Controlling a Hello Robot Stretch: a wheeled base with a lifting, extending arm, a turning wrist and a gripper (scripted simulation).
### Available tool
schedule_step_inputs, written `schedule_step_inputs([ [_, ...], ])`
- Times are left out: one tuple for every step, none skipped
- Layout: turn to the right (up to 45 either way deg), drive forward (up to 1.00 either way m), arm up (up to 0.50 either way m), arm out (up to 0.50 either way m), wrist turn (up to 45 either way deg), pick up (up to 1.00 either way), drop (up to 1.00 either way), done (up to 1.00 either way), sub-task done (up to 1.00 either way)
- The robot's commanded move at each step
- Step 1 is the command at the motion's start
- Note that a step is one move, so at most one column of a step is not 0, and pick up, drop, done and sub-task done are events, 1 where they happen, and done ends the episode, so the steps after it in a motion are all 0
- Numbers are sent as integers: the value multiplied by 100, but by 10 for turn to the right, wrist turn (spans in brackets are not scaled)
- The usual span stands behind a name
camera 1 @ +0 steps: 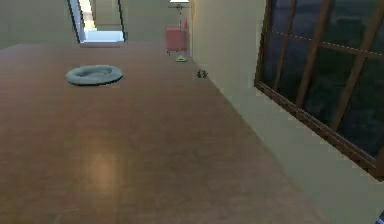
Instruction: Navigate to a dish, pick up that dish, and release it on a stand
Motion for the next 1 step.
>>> schedule_step_inputs([
  [-450, 0, 0, 0, 0, 0, 0, 0, 0],
])
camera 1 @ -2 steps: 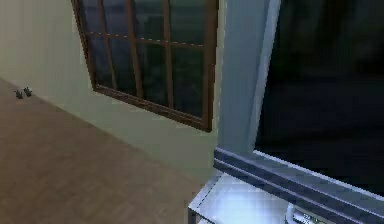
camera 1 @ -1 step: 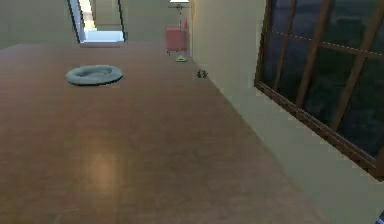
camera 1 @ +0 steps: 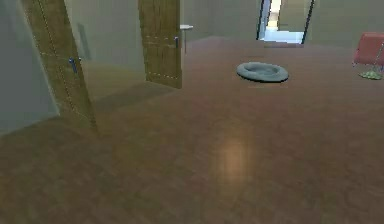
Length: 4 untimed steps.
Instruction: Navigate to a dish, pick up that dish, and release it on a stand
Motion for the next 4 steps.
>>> schedule_step_inputs([
  [-390, 0, 0, 0, 0, 0, 0, 0, 0],
  [450, 0, 0, 0, 0, 0, 0, 0, 0],
  [450, 0, 0, 0, 0, 0, 0, 0, 0],
  [450, 0, 0, 0, 0, 0, 0, 0, 0],
])
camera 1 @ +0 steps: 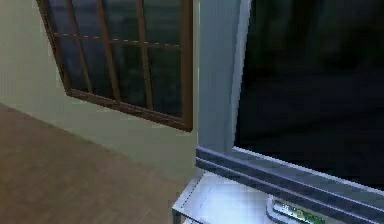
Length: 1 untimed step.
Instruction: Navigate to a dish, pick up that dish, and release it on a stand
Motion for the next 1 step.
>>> schedule_step_inputs([
  [270, 0, 0, 0, 0, 0, 0, 0, 0],
])
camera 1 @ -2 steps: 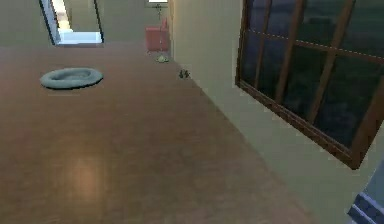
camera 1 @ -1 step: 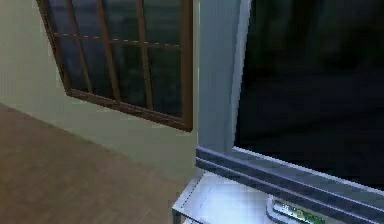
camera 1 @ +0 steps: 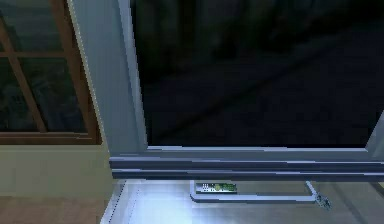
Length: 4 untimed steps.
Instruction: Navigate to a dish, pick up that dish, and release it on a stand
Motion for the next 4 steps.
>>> schedule_step_inputs([
  [120, 0, 0, 0, 0, 0, 0, 0, 0],
  [0, 25, 0, 0, 0, 0, 0, 0, 0],
  [-450, 0, 0, 0, 0, 0, 0, 0, 0],
  [-450, 0, 0, 0, 0, 0, 0, 0, 0],
])
